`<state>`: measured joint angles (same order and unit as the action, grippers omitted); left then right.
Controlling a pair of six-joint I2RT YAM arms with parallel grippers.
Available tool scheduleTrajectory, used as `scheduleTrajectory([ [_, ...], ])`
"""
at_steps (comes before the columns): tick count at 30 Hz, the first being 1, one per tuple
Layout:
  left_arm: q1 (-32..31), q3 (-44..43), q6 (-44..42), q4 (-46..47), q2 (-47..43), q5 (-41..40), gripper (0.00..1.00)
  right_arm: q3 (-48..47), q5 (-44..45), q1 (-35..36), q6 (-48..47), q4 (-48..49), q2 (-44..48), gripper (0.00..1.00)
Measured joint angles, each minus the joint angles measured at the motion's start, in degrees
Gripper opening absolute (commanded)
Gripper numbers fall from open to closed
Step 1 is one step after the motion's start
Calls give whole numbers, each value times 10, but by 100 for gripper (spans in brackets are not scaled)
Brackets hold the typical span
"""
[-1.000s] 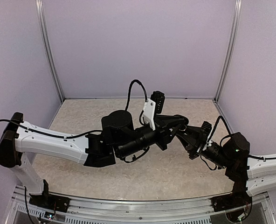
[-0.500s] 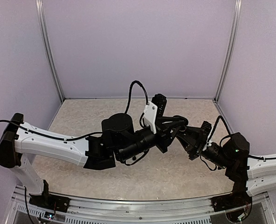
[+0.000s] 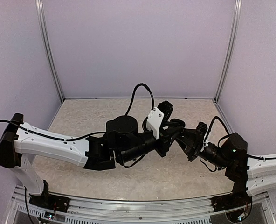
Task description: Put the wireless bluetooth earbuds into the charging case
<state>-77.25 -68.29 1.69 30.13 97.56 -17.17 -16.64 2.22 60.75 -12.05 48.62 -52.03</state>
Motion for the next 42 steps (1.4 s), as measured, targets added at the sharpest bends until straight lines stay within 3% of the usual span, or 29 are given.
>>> scheduleTrajectory([
  [14,0,3,-13,-44,-14,4,66,0,-1,0,2,-15,-2,0],
  [16,0,17,-23,-50,-30,4,78,0,-6,0,4,-10,-2,0],
  [18,0,35,-36,-62,-53,0,97,0,-11,0,8,3,-1,0],
  [24,1,109,-45,-79,-138,-19,99,0,-25,-3,27,32,26,0],
  [29,12,138,-4,-102,-210,-78,99,3,-49,-11,42,15,67,0],
  [34,101,123,73,-224,-235,-34,98,4,-71,-18,59,-38,119,0],
  [38,157,126,131,-327,-212,17,84,4,-77,-22,73,-87,145,0],
  [42,171,135,167,-389,-167,65,78,4,-80,-27,83,-132,156,0],
])
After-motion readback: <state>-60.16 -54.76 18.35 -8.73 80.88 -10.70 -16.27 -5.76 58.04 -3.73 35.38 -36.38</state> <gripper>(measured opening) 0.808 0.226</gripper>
